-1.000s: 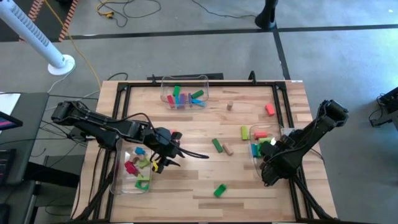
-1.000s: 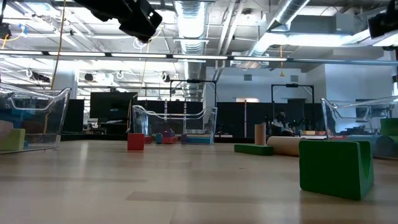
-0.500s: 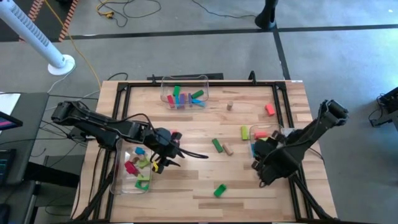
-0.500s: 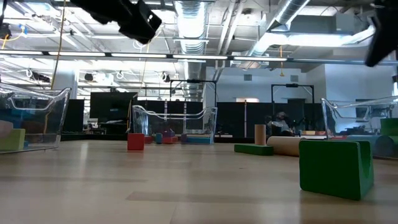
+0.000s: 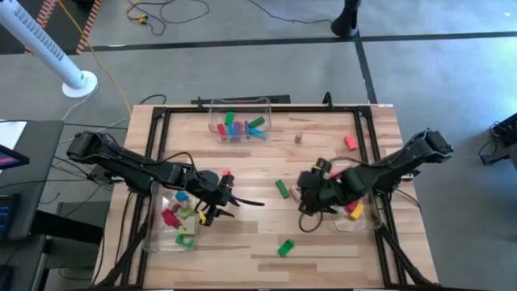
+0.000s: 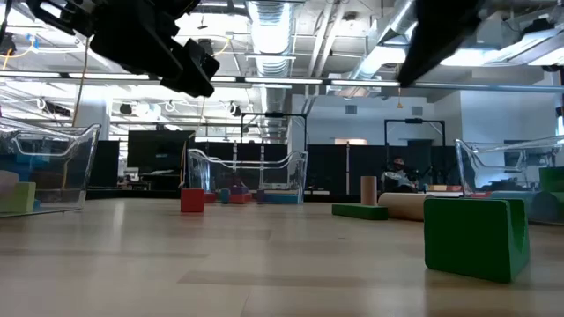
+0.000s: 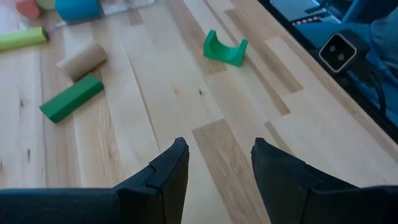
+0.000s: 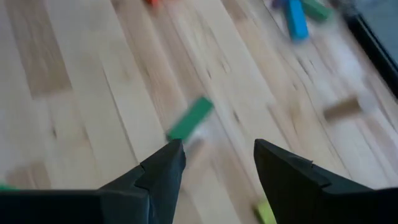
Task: Sort blocks by size
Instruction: Put the green rectangular block into the top transparent bin
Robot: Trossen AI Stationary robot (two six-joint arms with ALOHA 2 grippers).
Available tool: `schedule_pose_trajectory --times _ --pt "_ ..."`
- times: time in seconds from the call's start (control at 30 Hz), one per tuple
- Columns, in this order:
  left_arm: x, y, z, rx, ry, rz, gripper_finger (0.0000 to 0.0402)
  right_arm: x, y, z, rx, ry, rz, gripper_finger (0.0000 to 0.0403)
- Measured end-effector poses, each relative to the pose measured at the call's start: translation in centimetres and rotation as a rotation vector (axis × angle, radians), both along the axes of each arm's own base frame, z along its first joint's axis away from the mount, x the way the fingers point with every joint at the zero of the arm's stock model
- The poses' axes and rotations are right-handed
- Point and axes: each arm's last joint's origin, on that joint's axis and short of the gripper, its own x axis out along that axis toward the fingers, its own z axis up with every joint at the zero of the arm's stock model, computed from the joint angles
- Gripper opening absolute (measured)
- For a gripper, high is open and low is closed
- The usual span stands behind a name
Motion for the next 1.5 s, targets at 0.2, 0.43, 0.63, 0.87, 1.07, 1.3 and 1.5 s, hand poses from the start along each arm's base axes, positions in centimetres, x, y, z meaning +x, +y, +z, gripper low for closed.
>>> schedule_pose_trajectory --times 0.2,0.43,0.63,0.87,1.07,1.3,1.5 --pt "0.2 0.0 0.3 -0.008 -0.041 0.001 0.0167 3.0 -2.3 -0.7 0.057 -0.03 0.039 0.0233" --pt "0.3 -0.1 0.5 -0.004 -0.069 -0.002 0.0167 5.6 -4.2 -4.4 0.012 0.092 0.015 0.0233" --pt "0.4 -0.1 0.6 0.014 -0.088 -0.013 0.0167 7.1 -5.2 -7.2 0.019 0.158 -0.017 0.0233" --pt "0.4 0.0 0.6 0.027 -0.089 0.01 0.0167 8.0 -5.5 -9.1 0.033 0.185 -0.024 0.0233" --pt "0.4 0.0 0.6 0.028 -0.089 0.011 0.0167 8.5 -5.8 -9.8 0.072 0.181 -0.021 0.0233" --pt "0.4 0.0 0.6 0.029 -0.09 0.013 0.0167 9.0 -6.7 -10.5 0.084 0.176 -0.046 0.0233" --pt "0.4 0.0 0.6 0.03 -0.088 0.012 0.0167 9.1 -7.0 -11.4 0.101 0.215 -0.049 0.0233"
